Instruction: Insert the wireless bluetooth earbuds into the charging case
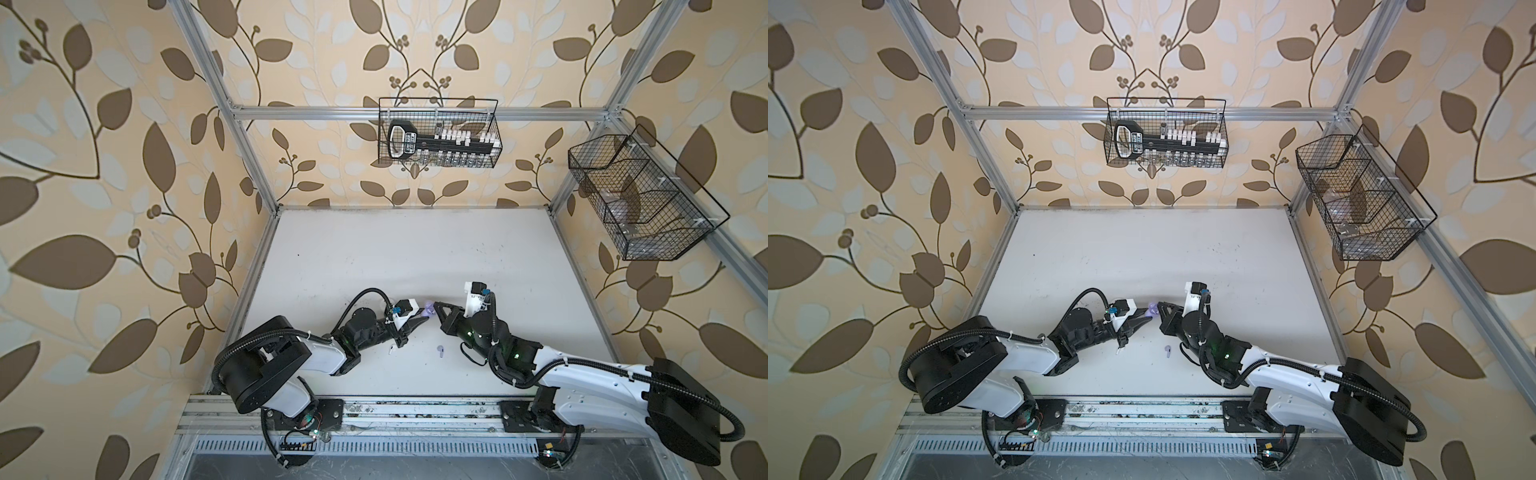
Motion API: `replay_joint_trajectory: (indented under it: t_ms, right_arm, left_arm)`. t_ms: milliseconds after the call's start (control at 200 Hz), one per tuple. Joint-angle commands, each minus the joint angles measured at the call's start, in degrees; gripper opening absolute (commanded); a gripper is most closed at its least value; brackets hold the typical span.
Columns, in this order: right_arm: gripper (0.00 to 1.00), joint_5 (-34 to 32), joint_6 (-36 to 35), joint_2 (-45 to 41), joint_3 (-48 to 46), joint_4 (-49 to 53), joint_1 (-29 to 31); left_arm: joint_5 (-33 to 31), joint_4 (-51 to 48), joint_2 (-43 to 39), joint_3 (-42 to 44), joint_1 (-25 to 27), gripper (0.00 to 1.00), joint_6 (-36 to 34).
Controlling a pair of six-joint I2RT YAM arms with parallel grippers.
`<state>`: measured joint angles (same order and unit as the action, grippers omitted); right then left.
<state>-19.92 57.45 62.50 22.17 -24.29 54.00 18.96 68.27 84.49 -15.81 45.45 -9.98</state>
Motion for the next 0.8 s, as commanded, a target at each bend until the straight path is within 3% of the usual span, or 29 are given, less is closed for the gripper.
replay_joint_trajectory:
  t_ms: [0,795]
  right_arm:
    - [0.06,0.67,0.94,1.12,-0.29,-1.27,0.1]
    - [0.06,0.63,2.49,0.64,-0.62,-1.84,3.21]
  left_arm:
    - [0.2,4.59,-0.11,0.0,0.43,0.0,0.58]
    - [-1.02,4.85,-0.3,0.26,0.43,0.0,0.27]
